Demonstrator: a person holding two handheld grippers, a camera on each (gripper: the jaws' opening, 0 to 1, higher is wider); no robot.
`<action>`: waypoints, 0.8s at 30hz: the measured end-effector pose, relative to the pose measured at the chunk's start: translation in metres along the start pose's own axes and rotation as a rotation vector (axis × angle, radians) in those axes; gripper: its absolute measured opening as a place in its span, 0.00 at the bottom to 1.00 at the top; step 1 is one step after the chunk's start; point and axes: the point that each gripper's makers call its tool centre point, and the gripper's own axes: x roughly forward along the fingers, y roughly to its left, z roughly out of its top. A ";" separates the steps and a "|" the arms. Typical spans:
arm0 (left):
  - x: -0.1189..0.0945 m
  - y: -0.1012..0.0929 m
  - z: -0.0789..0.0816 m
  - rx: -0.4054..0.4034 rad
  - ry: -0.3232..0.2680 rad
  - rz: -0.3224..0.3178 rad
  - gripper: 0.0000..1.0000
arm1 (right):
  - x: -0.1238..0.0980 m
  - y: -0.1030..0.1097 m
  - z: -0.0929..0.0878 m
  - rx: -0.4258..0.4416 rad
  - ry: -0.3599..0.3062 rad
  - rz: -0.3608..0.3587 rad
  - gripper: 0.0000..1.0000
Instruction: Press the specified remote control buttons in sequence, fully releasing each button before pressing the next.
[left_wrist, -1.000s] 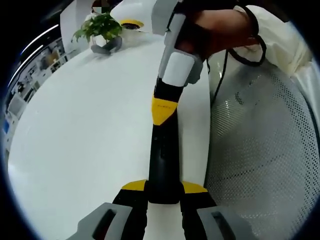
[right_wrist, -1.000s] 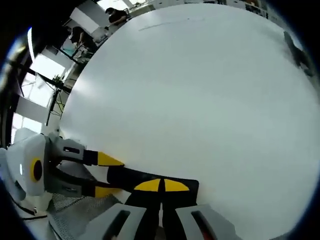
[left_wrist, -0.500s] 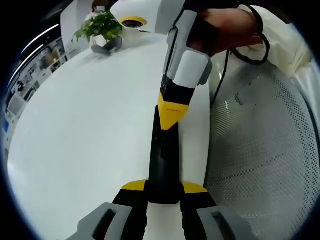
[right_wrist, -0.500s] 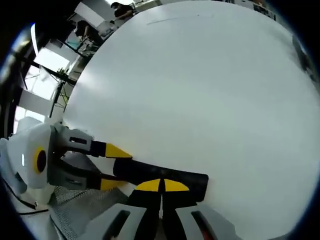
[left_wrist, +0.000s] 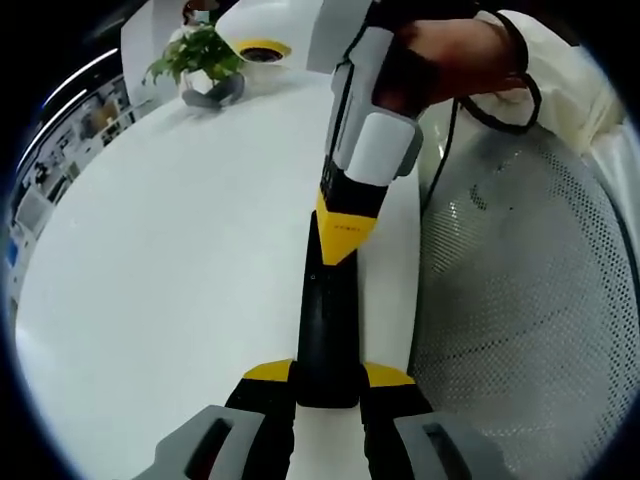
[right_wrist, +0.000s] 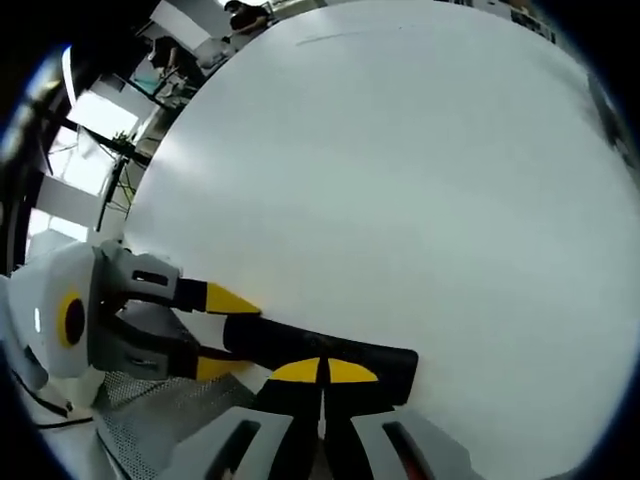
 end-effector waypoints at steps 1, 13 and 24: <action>0.000 0.000 0.000 0.006 -0.001 -0.001 0.24 | 0.000 0.000 0.000 -0.008 0.002 -0.001 0.00; 0.001 0.000 0.000 -0.019 0.003 0.012 0.24 | 0.001 -0.002 0.000 -0.034 0.007 -0.018 0.00; 0.001 0.000 0.000 -0.045 0.011 0.019 0.24 | -0.001 -0.001 -0.001 -0.098 -0.032 -0.022 0.00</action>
